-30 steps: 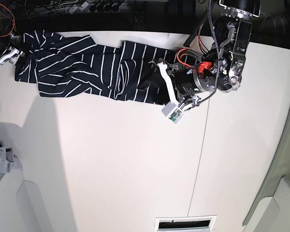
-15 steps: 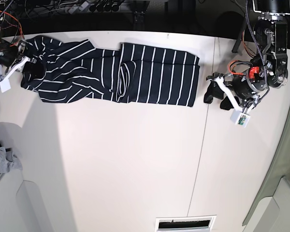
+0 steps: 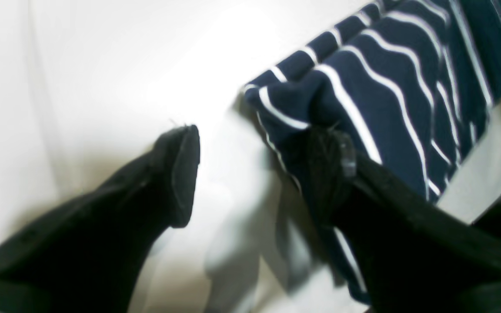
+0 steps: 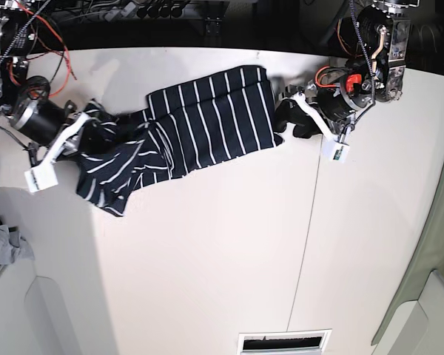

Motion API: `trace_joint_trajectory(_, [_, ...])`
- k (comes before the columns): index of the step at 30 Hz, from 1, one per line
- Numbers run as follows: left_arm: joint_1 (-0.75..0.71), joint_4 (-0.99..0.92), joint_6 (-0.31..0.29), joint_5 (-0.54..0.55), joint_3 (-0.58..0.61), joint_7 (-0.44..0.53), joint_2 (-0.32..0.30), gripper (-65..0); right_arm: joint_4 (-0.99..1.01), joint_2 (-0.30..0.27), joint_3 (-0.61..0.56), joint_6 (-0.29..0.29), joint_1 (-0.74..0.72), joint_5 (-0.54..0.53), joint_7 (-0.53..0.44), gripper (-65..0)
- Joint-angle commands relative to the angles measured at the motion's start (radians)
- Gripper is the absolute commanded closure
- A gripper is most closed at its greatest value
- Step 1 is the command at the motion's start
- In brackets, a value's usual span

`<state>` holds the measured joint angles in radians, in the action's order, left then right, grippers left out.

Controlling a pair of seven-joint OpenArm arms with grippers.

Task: Layout the t-shirt on the table in an organized manner, then fold the t-shirt properly
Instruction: 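Lift the strip end with the right gripper and fold it onto the stack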

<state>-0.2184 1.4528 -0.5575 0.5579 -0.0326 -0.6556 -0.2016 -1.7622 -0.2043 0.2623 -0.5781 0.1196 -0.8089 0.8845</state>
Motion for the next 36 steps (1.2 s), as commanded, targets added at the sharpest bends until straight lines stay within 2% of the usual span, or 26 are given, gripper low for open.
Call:
trace_joint_trajectory(1, [-0.001, 0.003, 0.008, -0.016, 0.002, -0.045, 0.003, -41.3, -0.022, 0.024, -0.037, -0.011, -0.014, -0.007, -0.023, 0.0])
trace_joint_trajectory(4, [-0.001, 0.003, 0.008, -0.016, 0.002, -0.045, 0.005, -41.3, -0.011, 0.089, -0.161, -0.01, -0.007, 0.063, -0.018, 0.0])
trace_joint_trajectory(6, [0.0, 0.003, 0.008, -0.022, -0.004, -0.046, 0.004, -41.3, -0.009, 0.106, -0.241, -0.009, 0.002, 0.1, -0.012, 0.0])
trace_joint_trajectory(7, [0.0, 0.003, 0.008, -0.024, -0.008, -0.051, 0.004, -41.3, -0.009, 0.107, -0.278, -0.009, 0.004, 0.103, -0.012, -5.6])
trace_joint_trajectory(9, [-0.001, 0.003, 0.008, -0.024, -0.019, -0.061, 0.001, -41.3, -0.009, 0.108, -0.341, -0.009, 0.002, 0.106, -0.013, -26.5])
trace_joint_trajectory(10, [-0.002, 0.003, 0.008, -0.024, -0.026, -0.064, -0.002, -41.3, -0.01, 0.108, -0.365, -0.009, 0.002, 0.112, -0.022, -33.8])
trace_joint_trajectory(11, [-0.004, 0.003, 0.008, -0.023, -0.035, -0.067, -0.005, -41.3, -0.012, 0.108, -0.383, -0.01, 0.003, 0.115, -0.031, -37.3])
trace_joint_trajectory(14, [-0.01, 0.003, 0.008, -0.008, -0.071, -0.071, -0.03, -41.3, -0.027, 0.109, -0.41, -0.01, 0.002, 0.117, -0.051, -37.5])
trace_joint_trajectory(18, [-0.014, 0.003, 0.0, 0.078, -0.151, -0.103, -0.074, -41.3, -0.049, 0.137, -0.406, -0.009, 0.002, 0.121, -0.05, -37.5])
trace_joint_trajectory(23, [-0.014, 0.003, -0.087, 0.191, -0.211, -0.168, -0.106, -41.3, -0.061, 0.177, -0.415, -0.013, -0.005, 0.089, -0.048, -37.3])
trace_joint_trajectory(25, [-0.016, 0.003, -0.094, 0.213, -0.211, -0.188, -0.109, -41.3, -0.061, 0.194, -0.433, -0.013, -0.012, 0.103, -0.046, -37.3])
trace_joint_trajectory(27, [-0.018, 0.003, -0.094, 0.214, -0.211, -0.195, -0.112, -41.3, -0.061, 0.2, -0.472, -0.013, -0.02, 0.157, -0.047, -37.3])
trace_joint_trajectory(33, [-0.018, 0.003, -0.094, 0.217, -0.211, -0.199, -0.117, -41.3, -0.061, 0.198, -0.613, -0.013, -0.049, 0.435, -0.051, -37.3])
trace_joint_trajectory(36, [-0.018, 0.003, -0.094, 0.228, -0.211, -0.213, -0.118, -41.3, -0.061, 0.169, -0.676, -0.008, -0.06, 0.534, -0.085, -37.3])
